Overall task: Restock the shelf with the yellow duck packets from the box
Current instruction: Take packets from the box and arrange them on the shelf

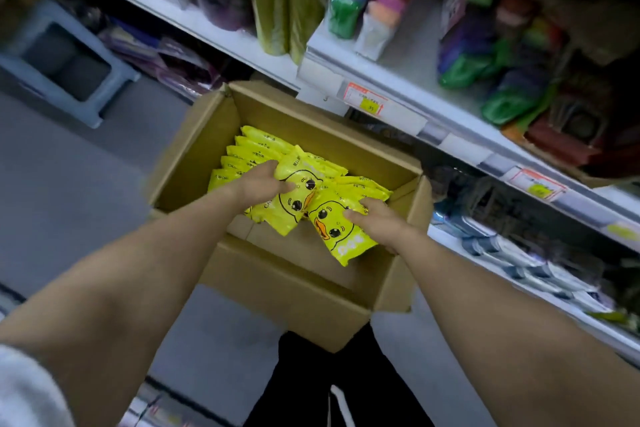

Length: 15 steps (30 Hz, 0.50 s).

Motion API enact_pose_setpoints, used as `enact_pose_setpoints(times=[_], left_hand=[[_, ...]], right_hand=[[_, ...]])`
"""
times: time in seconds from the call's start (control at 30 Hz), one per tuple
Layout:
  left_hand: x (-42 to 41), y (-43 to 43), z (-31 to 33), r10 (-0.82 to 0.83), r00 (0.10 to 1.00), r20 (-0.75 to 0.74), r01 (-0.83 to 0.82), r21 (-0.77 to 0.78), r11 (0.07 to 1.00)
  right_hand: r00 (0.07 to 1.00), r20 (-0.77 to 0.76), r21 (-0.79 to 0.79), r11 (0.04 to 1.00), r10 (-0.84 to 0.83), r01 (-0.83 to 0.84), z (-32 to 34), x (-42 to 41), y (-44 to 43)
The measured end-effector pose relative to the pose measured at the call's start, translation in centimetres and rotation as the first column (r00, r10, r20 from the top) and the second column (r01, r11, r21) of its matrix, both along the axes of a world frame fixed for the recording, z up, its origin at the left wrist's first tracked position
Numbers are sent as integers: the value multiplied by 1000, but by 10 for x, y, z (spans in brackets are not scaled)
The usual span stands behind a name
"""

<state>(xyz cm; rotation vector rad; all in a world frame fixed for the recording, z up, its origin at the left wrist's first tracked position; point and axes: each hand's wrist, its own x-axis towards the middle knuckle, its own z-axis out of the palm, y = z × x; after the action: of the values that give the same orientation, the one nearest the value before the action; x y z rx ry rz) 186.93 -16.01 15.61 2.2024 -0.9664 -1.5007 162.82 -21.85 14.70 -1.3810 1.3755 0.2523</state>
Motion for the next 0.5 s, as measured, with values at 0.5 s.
enact_pose_setpoints(times=[0.5], left_hand=[[-84,12,143,11,999,34,-4,-200,980]], right_hand=[[989,145,-181,983,36,-9,113,-101,0]])
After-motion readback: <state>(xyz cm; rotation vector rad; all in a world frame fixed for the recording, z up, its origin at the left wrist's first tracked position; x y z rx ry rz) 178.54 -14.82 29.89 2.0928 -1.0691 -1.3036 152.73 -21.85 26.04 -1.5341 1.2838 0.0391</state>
